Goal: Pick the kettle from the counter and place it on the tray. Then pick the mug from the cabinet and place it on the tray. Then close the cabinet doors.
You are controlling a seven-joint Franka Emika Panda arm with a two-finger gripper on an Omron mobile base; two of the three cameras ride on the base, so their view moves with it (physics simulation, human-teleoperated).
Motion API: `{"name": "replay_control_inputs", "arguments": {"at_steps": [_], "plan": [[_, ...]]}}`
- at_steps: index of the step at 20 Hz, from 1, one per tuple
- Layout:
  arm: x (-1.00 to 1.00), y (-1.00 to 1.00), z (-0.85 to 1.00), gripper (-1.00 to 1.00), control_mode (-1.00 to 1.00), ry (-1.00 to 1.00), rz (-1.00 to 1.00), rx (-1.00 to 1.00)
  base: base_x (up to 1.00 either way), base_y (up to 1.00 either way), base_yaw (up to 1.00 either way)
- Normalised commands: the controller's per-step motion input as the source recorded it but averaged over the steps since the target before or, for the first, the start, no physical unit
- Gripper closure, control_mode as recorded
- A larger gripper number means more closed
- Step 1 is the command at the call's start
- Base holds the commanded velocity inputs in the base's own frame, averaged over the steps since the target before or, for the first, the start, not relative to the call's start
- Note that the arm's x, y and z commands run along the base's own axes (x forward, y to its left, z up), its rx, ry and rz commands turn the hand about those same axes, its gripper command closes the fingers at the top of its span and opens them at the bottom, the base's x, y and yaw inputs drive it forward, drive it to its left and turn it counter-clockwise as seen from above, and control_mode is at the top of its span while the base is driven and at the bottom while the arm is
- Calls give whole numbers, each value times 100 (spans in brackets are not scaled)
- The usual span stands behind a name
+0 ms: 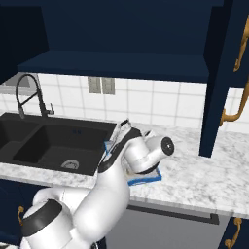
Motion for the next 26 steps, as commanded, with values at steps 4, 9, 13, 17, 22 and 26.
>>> {"name": "replay_control_inputs", "arguments": {"at_steps": [4, 9, 13, 17, 22, 26], "plan": [[-18, 57, 54, -100, -100, -10, 0, 0, 0, 0, 0], [-23, 43, 66, -100, -100, -2, 3, 0, 0, 0, 0], [-39, 41, 59, -100, -100, -3, 14, -3, 0, 0, 0], [-31, 45, 43, -100, -100, -16, 15, -8, 0, 0, 0], [-30, 38, 39, -100, -100, -18, 14, -8, 0, 0, 0], [-18, 44, 23, -100, -100, -8, 11, -13, 0, 0, 0]]}}
